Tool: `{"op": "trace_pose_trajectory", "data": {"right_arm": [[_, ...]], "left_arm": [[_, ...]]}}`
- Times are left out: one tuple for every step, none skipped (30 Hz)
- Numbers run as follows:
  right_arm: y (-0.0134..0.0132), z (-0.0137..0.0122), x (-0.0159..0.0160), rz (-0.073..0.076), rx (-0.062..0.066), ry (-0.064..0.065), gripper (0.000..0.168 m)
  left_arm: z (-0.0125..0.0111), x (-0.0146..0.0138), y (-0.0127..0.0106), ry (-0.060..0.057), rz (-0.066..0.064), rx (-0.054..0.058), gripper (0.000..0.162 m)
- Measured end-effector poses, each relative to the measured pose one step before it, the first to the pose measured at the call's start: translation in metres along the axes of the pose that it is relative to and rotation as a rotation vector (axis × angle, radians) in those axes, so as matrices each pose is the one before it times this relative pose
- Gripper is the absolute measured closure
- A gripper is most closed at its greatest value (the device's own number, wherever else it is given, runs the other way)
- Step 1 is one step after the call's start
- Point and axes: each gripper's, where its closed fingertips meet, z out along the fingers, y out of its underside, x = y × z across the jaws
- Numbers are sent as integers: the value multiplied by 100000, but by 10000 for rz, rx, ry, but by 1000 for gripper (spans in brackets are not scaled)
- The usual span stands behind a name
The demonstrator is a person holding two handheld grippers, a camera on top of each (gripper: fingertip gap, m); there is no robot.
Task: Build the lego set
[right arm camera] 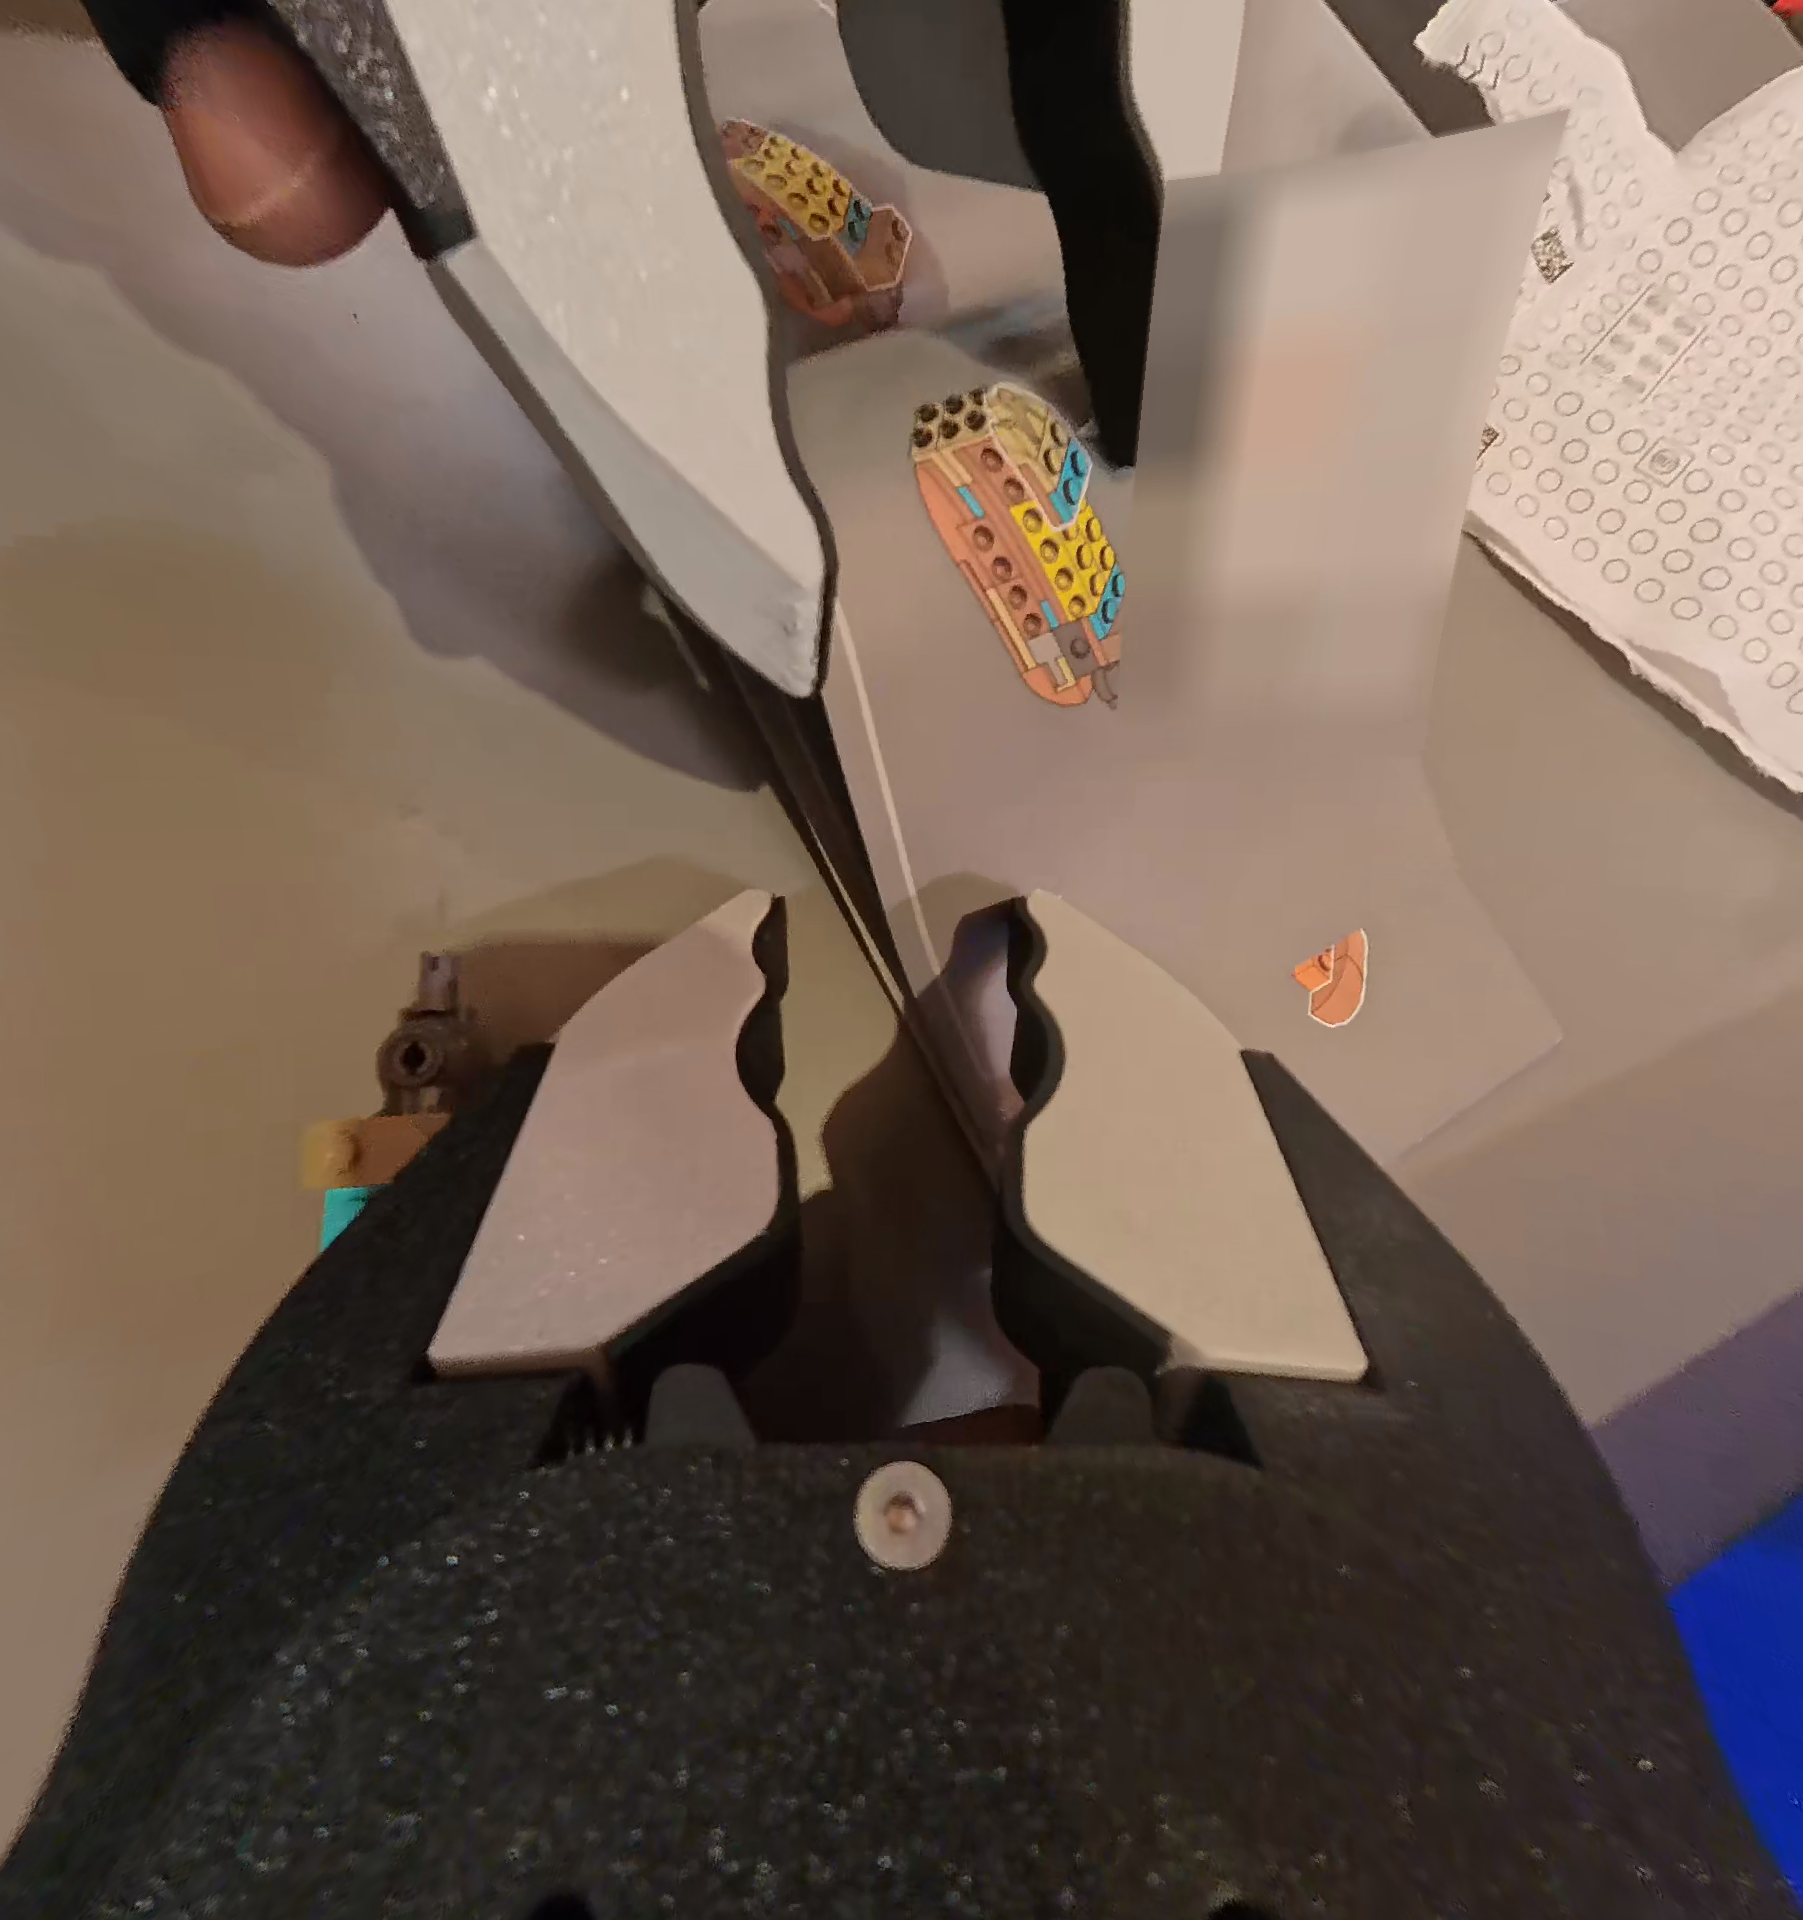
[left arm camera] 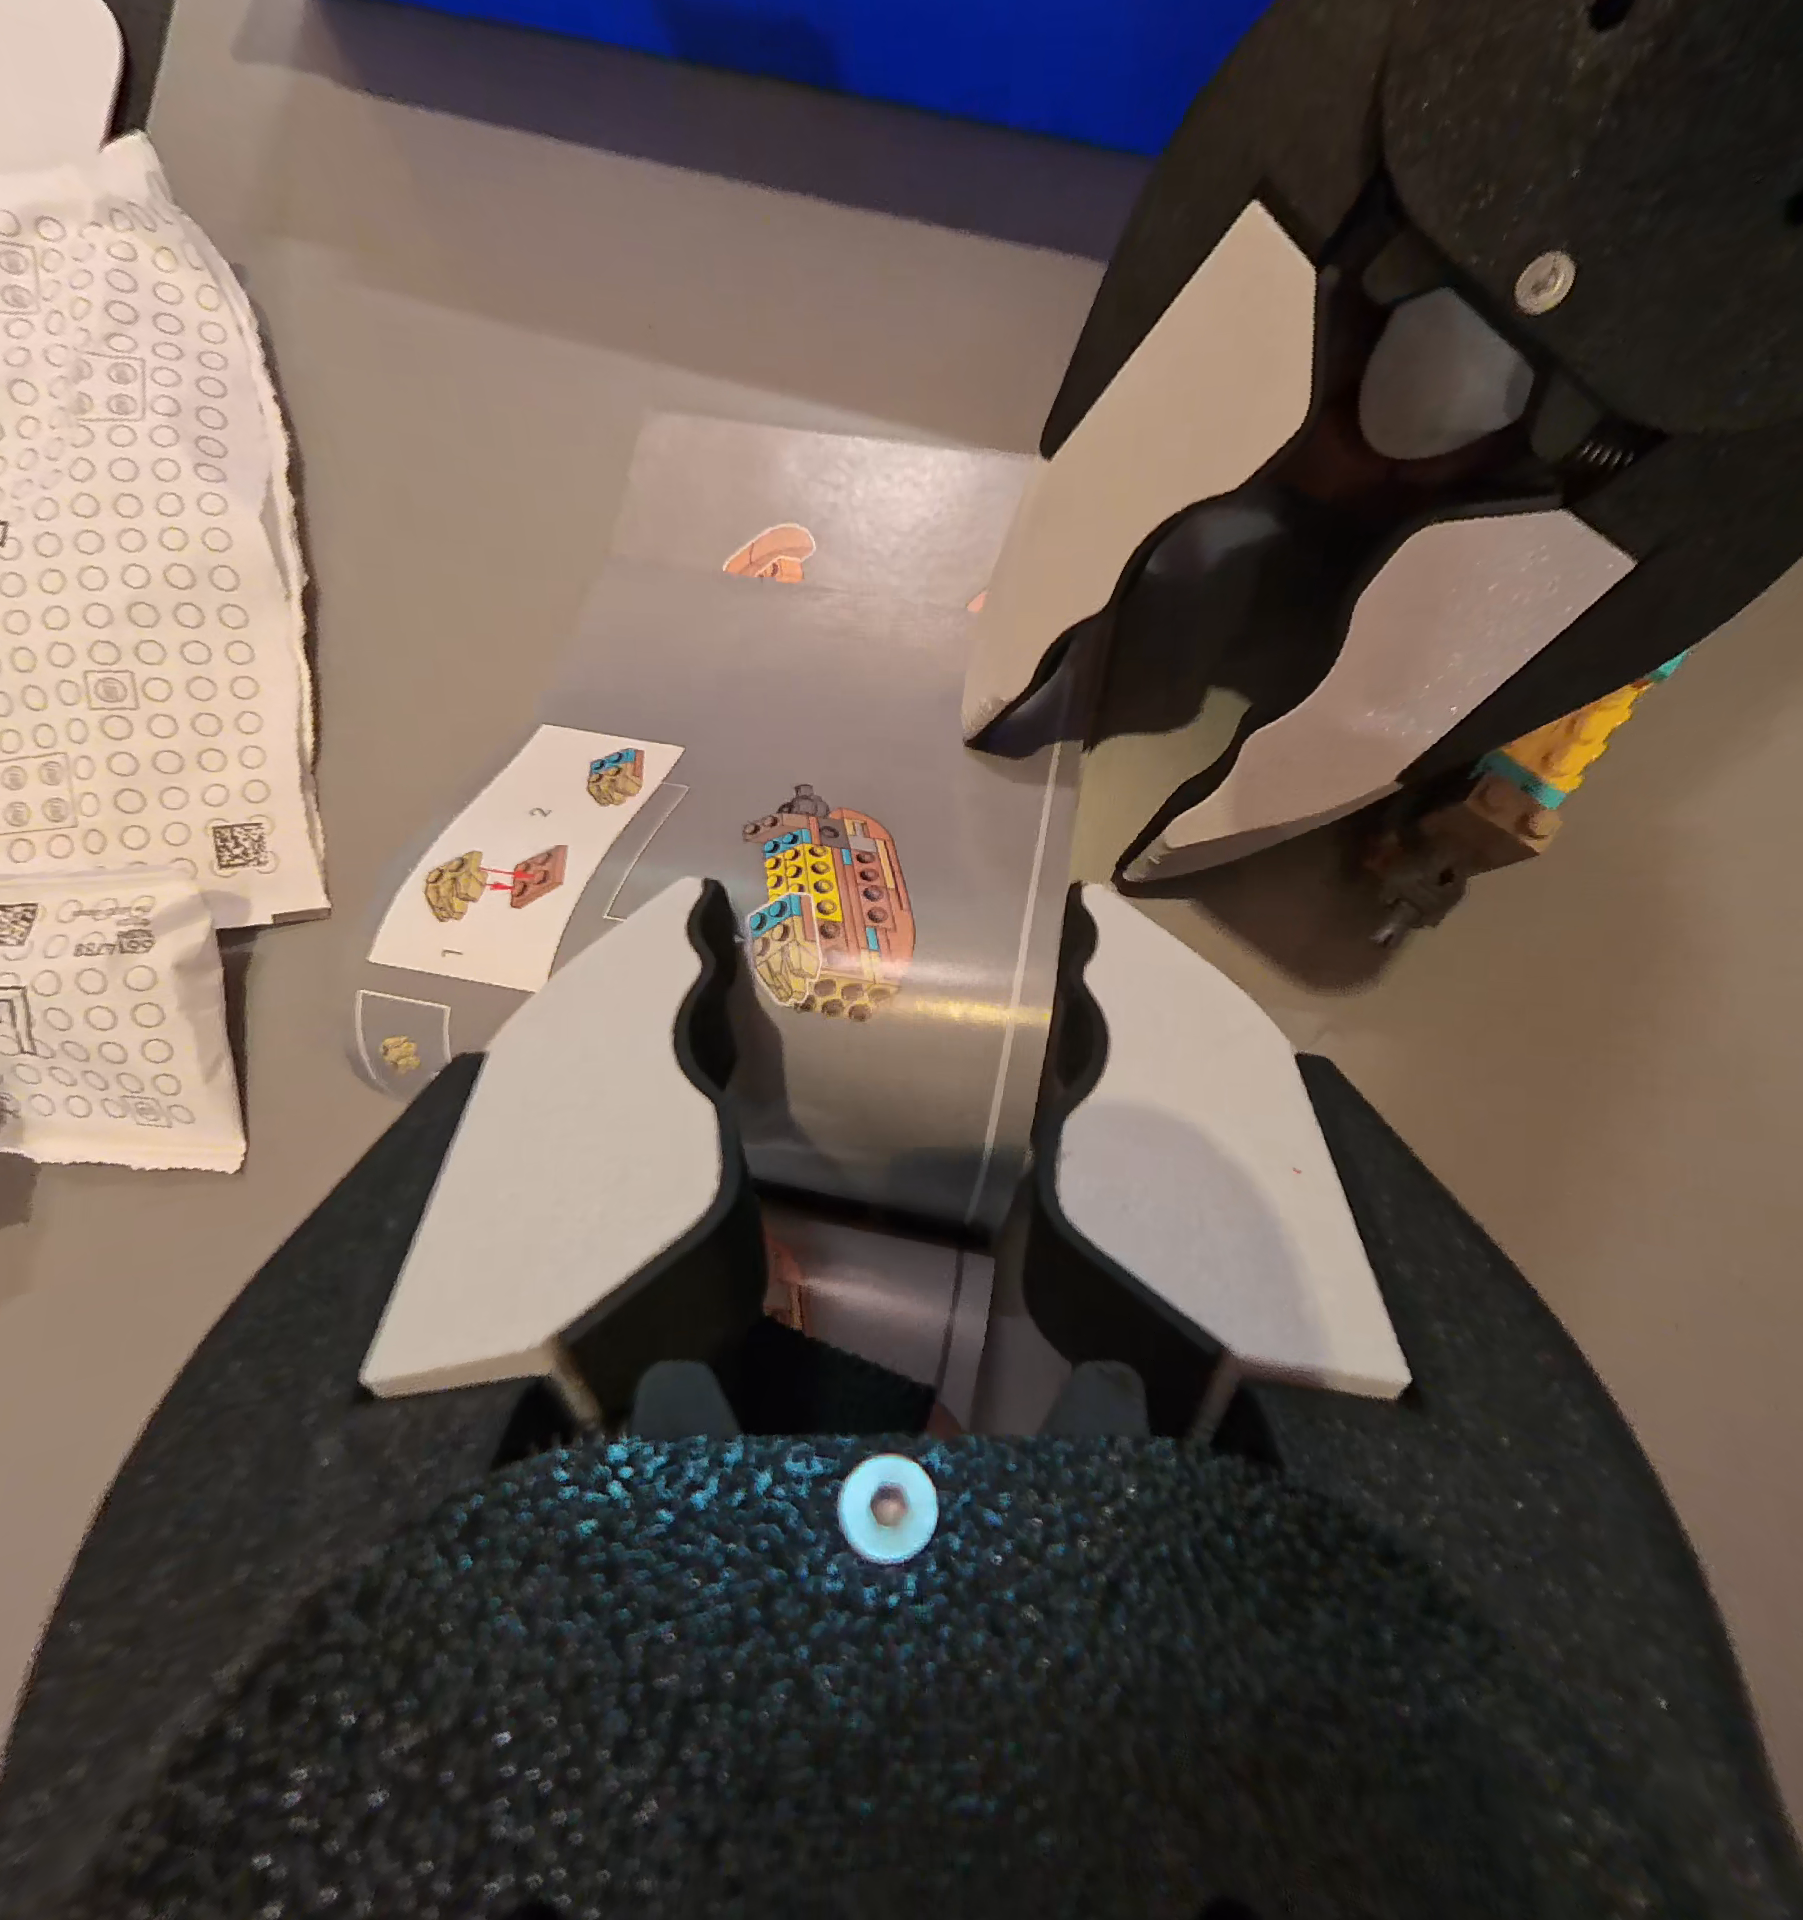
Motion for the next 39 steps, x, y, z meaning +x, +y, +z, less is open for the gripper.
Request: {"op": "trace_pose_trajectory", "data": {"right_arm": [[-1,30,75,8,-19,60,128],[-19,13,113,37,10,66,129],[-99,-35,114,56,69,46,129],[-159,-75,131,88,131,32,129],[-155,-92,160,124,128,18,130],[-114,-63,184,146,98,14,130],[-71,-44,186,145,68,4,130],[-56,-29,174,137,55,2,130],[-31,-14,161,123,34,-12,130],[-6,10,93,96,6,-26,130],[-11,2,83,72,9,-13,130],[-37,-4,64,50,20,4,130],[-44,-4,67,33,26,14,130],[-14,6,22,32,6,-11,130],[-3,0,6,30,-3,-24,130],[-10,1,16,38,7,-17,130],[-17,-15,22,47,19,-21,130],[-33,-14,41,60,24,-18,130],[-45,-20,69,84,34,-9,130],[-60,-30,60,97,46,-19,130],[-70,-37,42,90,47,-37,130],[-94,-45,25,86,66,-34,130],[-81,-39,55,75,57,-12,130],[-74,-33,-3,50,51,-26,130],[-47,-23,-19,20,35,-17,130],[-36,-11,-21,-2,24,-10,130],[-32,-8,-53,-20,14,-8,130],[-25,-3,-31,-19,16,-1,130],[-17,10,-23,-10,11,-2,130],[-8,9,-49,-11,0,-17,130],[-9,9,-31,-17,1,-7,130],[-30,3,-20,-15,17,4,130],[-57,-9,-76,-4,31,-32,130],[-56,-10,-66,0,30,-23,130],[-49,-16,-68,-12,27,-14,130],[-40,-21,-64,-17,20,-13,130],[-45,-29,-58,-14,17,-7,130],[-34,-39,-76,-9,12,-22,130],[-47,-24,-92,-6,15,-35,130]], "left_arm": [[49,-52,105,-46,38,-67,102],[58,-16,87,-23,30,-53,102],[60,5,87,-7,18,-54,102],[73,-6,105,-8,21,-60,102],[63,50,110,9,42,-62,102],[57,42,81,9,49,-49,102],[44,50,40,4,40,-31,102],[50,49,13,12,26,-17,102],[37,27,-2,8,17,-9,102],[22,0,4,-7,9,-6,102],[15,5,16,3,4,-10,102],[20,15,28,8,1,-14,102],[4,-3,14,-2,2,-6,102],[-2,6,20,0,5,-4,102],[-6,28,8,12,12,-11,102],[-29,53,-1,17,23,-6,102],[-52,52,-23,21,24,4,102],[-71,76,-34,34,24,9,101],[-113,71,-47,33,17,20,101],[-135,32,-67,11,13,28,101],[-161,-25,-63,-16,8,33,101],[-189,-87,-70,-44,-4,30,101],[-210,-126,-72,-59,-14,34,101],[-225,-166,-47,-74,-19,32,101],[-237,-171,-27,-74,-16,22,101],[-224,-154,12,-55,-19,11,101],[-216,-117,39,-26,-32,5,101],[-206,-86,40,-4,-35,8,101],[-188,-46,48,14,-23,0,101],[-183,-46,55,5,-8,-7,101],[-168,-99,68,-40,4,-13,100],[-170,-103,56,-36,1,-8,100],[-134,-59,80,-1,-16,-16,100],[-105,-32,99,17,-23,-35,100],[-66,-34,151,8,6,-59,99],[-64,-40,162,-5,21,-62,99],[-63,12,178,25,17,-69,99],[-66,44,141,42,15,-49,99],[-65,-1,62,14,6,-6,99]]}}
